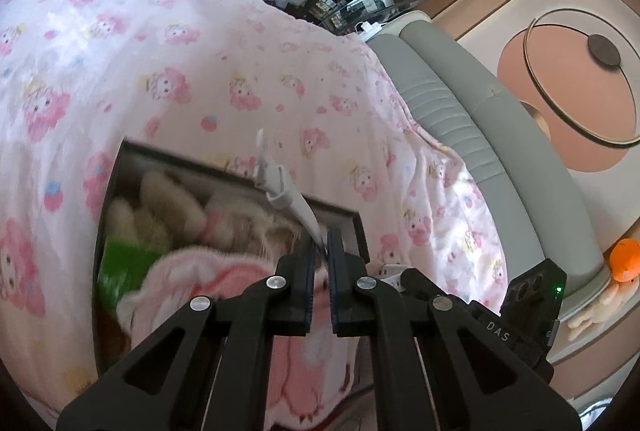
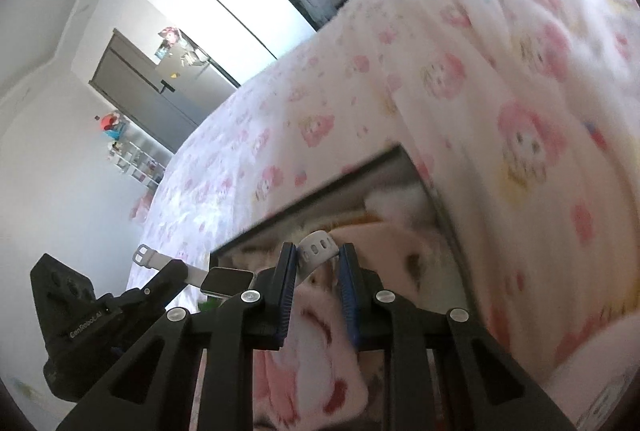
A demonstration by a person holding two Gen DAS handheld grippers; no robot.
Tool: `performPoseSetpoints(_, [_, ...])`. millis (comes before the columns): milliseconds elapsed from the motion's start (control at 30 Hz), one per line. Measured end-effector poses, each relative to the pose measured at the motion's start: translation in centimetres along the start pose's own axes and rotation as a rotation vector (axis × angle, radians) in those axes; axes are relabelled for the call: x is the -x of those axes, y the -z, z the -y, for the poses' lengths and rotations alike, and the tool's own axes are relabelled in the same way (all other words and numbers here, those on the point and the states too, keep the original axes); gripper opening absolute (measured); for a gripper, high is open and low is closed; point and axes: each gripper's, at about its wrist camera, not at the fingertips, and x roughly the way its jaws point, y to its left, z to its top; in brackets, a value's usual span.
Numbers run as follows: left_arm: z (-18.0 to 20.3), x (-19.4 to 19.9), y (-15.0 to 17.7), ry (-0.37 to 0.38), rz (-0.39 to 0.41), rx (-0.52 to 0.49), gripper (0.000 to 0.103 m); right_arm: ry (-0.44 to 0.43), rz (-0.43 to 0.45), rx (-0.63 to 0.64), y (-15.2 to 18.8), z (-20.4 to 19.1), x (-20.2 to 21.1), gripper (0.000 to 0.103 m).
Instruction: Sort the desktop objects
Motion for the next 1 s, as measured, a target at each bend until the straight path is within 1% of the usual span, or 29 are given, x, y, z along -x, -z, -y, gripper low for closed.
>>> performPoseSetpoints(133, [-0.2, -1.2, -1.5, -0.018, 0.009, -0.007, 0.004, -0.002, 0.009, 0.025, -1.6, -0.3, -1.3, 0.018])
performPoseSetpoints(233, [-1.1, -2.6, -1.9, -0.050, -0.002, 0.002, 0.004, -0.004, 0.005, 0.051, -2.3, -0.3, -2.2, 0.019])
performPoseSetpoints(300, [-2.2, -3.6, -1.7, -0.077, -0.029, 0.018, 0.004, 0.020, -0.011, 0.081, -2.3, -0.2, -3.5, 0.019])
performPoseSetpoints(367, [-3.3, -4.6, -1.1, -0.116, -0.058, 0.030, 0.004, 0.044, -0.065, 0.092, -1.6, 0.3, -5.1, 0.019])
performPoseSetpoints(467, [-4.6, -5.7, -0.2, -0.164, -0.098, 0.043, 0.004, 0.075, -0.120, 0.103, -0.7, 1.1, -6.9, 0.019])
performPoseSetpoints(500, [-4.9, -6.0, 0.0, -0.173, -0.114, 0.055, 0.004, 0.090, -0.109, 0.120, -0.5, 1.0, -6.9, 0.019])
performPoseSetpoints(567, [-5.7, -6.4, 0.5, -0.193, -0.139, 0.077, 0.005, 0.100, -0.108, 0.154, -0.6, 0.6, -6.9, 0.022])
performPoseSetpoints(633, [-5.9, -6.4, 0.7, -0.205, -0.154, 0.081, 0.009, 0.114, -0.108, 0.183, -0.5, 0.1, -6.9, 0.025])
performPoseSetpoints(667, [-5.9, -6.2, 0.7, -0.204, -0.162, 0.085, 0.015, 0.129, -0.097, 0.196, -0.4, -0.1, -6.7, 0.027])
performPoseSetpoints(700, [-5.9, -6.0, 0.7, -0.203, -0.165, 0.088, 0.024, 0.140, -0.084, 0.207, -0.3, -0.2, -6.4, 0.032])
performPoseSetpoints(767, [-5.7, -4.9, 0.5, -0.194, -0.152, 0.093, 0.033, 0.166, -0.036, 0.226, -0.1, -0.4, -5.3, 0.039])
performPoseSetpoints(800, [-5.7, -4.3, 0.4, -0.201, -0.142, 0.091, 0.037, 0.182, -0.007, 0.232, -0.2, -0.4, -4.7, 0.040])
performPoseSetpoints(867, [-5.6, -2.8, 0.2, -0.232, -0.110, 0.091, 0.041, 0.221, 0.068, 0.234, -0.5, -0.3, -3.6, 0.043])
performPoseSetpoints(900, [-5.6, -2.3, 0.1, -0.240, -0.100, 0.097, 0.041, 0.235, 0.096, 0.228, -0.7, -0.2, -3.1, 0.044])
performPoseSetpoints(967, [-5.5, -1.0, -0.3, -0.243, -0.067, 0.112, 0.041, 0.261, 0.134, 0.210, -0.8, -0.1, -2.5, 0.044])
performPoseSetpoints(1000, [-5.2, -0.5, -0.4, -0.237, -0.049, 0.107, 0.041, 0.268, 0.139, 0.208, -0.9, -0.1, -2.5, 0.045])
